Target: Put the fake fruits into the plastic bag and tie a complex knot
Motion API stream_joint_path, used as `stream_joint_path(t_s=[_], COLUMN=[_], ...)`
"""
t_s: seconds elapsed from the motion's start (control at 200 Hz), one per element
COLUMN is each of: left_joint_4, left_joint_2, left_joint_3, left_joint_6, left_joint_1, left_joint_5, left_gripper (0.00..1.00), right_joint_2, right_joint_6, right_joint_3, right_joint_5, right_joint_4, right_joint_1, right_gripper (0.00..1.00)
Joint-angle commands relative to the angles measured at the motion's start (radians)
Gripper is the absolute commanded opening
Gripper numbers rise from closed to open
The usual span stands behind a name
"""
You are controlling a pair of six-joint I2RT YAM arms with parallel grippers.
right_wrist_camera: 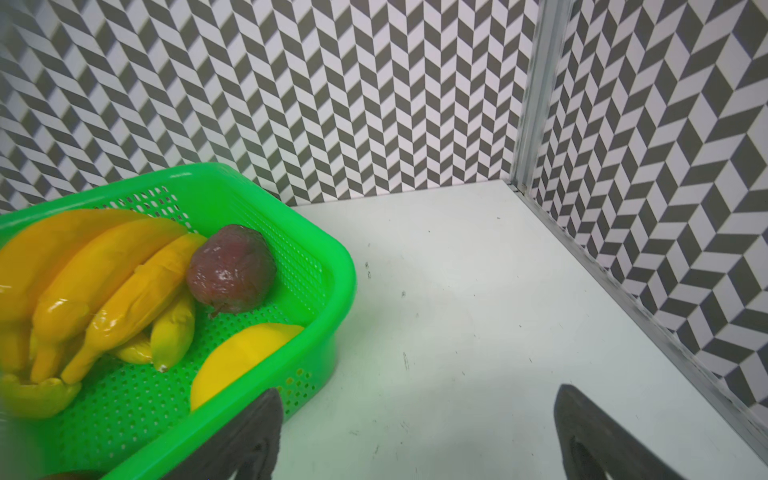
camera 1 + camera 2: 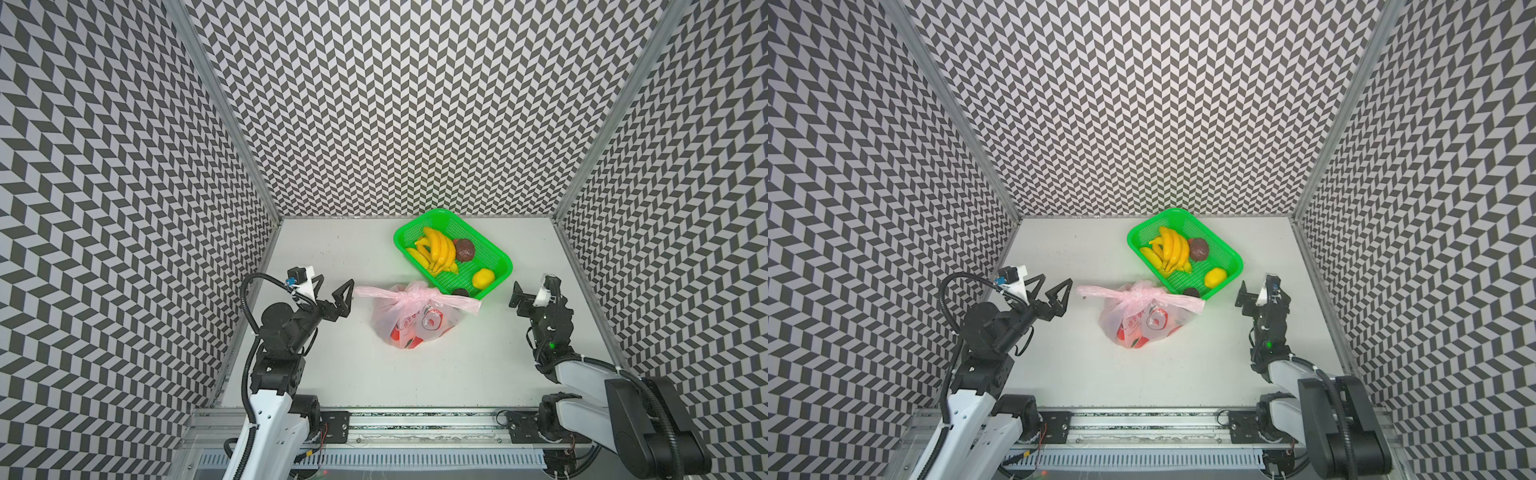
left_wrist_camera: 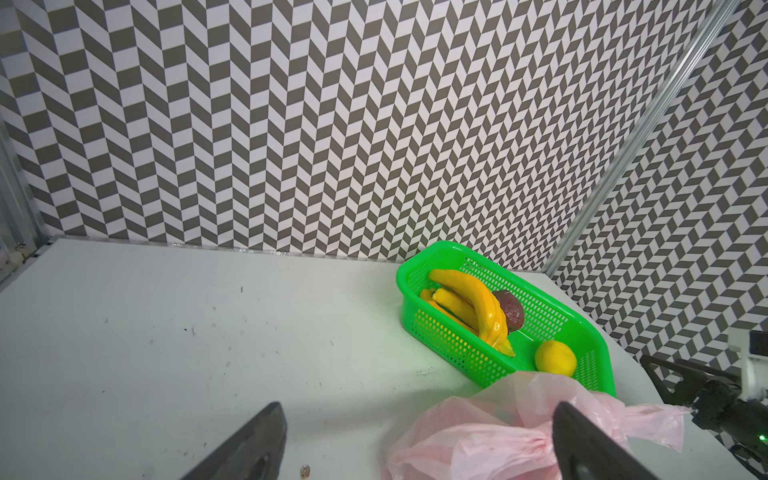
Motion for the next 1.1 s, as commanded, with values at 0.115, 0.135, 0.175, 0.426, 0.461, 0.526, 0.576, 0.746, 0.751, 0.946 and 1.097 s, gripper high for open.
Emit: stream_joint_path(t_s=[0.115, 0.135, 0.175, 0.426, 0.461, 0.526, 0.576, 0.746, 0.751, 0.946, 1.097], left_joint_4=[0.021, 0.02, 0.018, -0.004, -0.002, 0.001, 0.0, -0.001, -0.001, 0.025, 0.063], left_joint_2=[0.014, 0.015, 0.017, 0.027, 0.03, 0.04, 0.051, 0.09, 0.09, 0.112, 0.117], left_joint_3=[0.021, 0.021, 0.023, 0.028, 0.028, 0.029, 0.032, 0.052, 0.054, 0.069, 0.069], left_joint_6=[-0.021, -0.023, -0.026, -0.036, -0.041, -0.046, -0.048, -0.042, -0.042, -0.064, -0.092], left_joint_1=[0.007, 0.007, 0.007, 0.009, 0.01, 0.012, 0.012, 0.019, 0.019, 0.041, 0.057], left_joint_5=[-0.008, -0.008, -0.01, -0.026, -0.028, -0.033, -0.041, -0.057, -0.058, -0.073, -0.136], left_gripper=[1.0, 1.0, 1.0, 1.0, 1.0, 1.0, 1.0, 1.0, 1.0, 1.0, 1.0], right_joint_2=[0.085, 0.094, 0.117, 0.324, 0.347, 0.381, 0.368, 0.369, 0.369, 0.375, 0.374], right_joint_6=[-0.038, -0.039, -0.04, -0.031, -0.034, -0.043, -0.042, -0.03, -0.03, -0.032, -0.034], right_joint_3=[-0.012, -0.011, -0.011, -0.013, -0.012, -0.017, -0.005, 0.061, 0.061, 0.061, 0.061], right_joint_5=[-0.057, -0.06, -0.066, -0.086, -0.094, -0.107, -0.108, -0.108, -0.108, -0.106, -0.11], right_joint_4=[0.283, 0.298, 0.332, 0.542, 0.571, 0.636, 0.59, 0.454, 0.453, 0.465, 0.466], right_joint_1=[-0.006, -0.006, -0.006, -0.007, -0.007, -0.007, -0.008, -0.016, -0.016, -0.016, -0.015], right_gripper=[0.99, 0.99, 0.99, 0.99, 0.99, 0.99, 0.99, 0.99, 0.99, 0.99, 0.99])
